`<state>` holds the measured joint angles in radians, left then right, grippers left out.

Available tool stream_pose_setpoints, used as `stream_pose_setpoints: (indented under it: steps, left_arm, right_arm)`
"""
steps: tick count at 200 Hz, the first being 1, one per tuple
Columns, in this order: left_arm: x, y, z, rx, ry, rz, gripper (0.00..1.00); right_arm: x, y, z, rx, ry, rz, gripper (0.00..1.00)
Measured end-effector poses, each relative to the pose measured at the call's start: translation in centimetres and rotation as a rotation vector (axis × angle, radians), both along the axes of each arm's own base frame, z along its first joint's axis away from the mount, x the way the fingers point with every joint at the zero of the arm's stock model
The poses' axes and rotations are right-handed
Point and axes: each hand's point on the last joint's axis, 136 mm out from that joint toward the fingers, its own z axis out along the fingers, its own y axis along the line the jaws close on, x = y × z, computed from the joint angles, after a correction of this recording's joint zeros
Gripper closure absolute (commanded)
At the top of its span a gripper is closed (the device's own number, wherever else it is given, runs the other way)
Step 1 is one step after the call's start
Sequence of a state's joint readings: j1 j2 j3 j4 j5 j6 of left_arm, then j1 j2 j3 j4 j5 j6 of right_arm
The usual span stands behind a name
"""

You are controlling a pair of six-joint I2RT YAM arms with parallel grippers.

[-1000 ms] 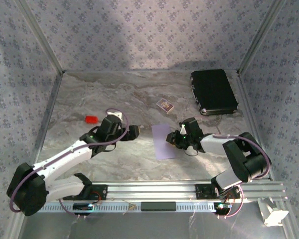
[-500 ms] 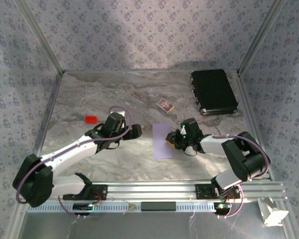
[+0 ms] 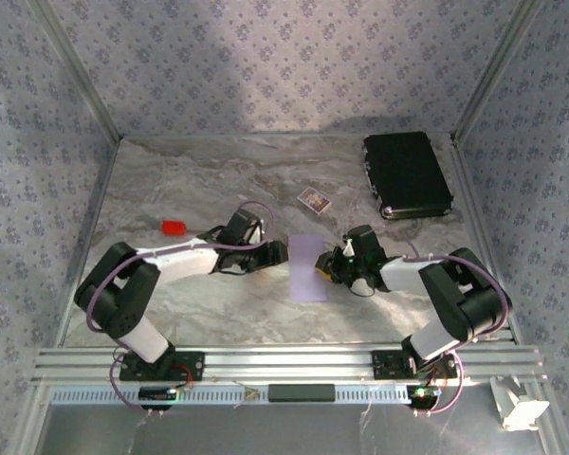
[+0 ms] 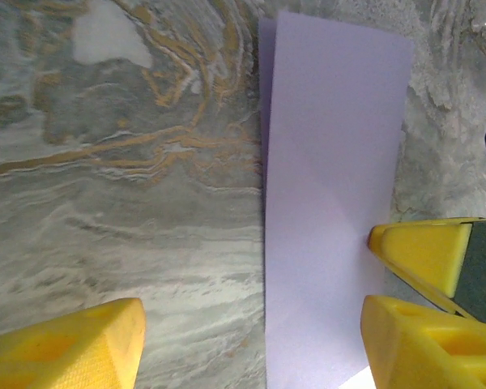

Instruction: Fold a paper plane with a square sheet of paper (pick it up from the middle)

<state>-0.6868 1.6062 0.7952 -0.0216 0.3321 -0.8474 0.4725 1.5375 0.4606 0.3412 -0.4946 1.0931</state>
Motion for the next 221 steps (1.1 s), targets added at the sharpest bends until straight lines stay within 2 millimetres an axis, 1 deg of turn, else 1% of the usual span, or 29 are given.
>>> stream_pose_setpoints:
  steps: [52, 87, 104, 146, 168, 221]
  left_arm:
    - [0.6, -1.8, -0.2, -0.063, 0.029, -0.021, 0.41]
    - [1.0, -2.4, -1.1, -0.069, 0.042, -0.022, 0.42]
    - [1.3, -2.6, -1.3, -0.067, 0.046, -0.021, 0.45]
    - [2.3, -3.6, -1.1, -0.085, 0.030, -0.024, 0.45]
    - [2.6, -4.0, -1.4, -0.087, 0.036, -0.028, 0.45]
    - [3.1, -4.6, -1.3, -0.114, 0.053, -0.021, 0.45]
  right_arm:
    - [0.0, 0.0, -0.1, -0.001, 0.001, 0.000, 0.79]
    - [0.0, 0.0, -0.1, 0.000, 0.000, 0.000, 0.79]
    - [0.0, 0.0, -0.1, 0.000, 0.000, 0.000, 0.79]
    - [0.0, -0.1, -0.1, 0.001, -0.001, -0.001, 0.79]
    - [-0.1, -0.1, -0.1, 0.002, -0.001, 0.000, 0.79]
    - [-0.1, -0.1, -0.1, 0.010, -0.007, -0.001, 0.79]
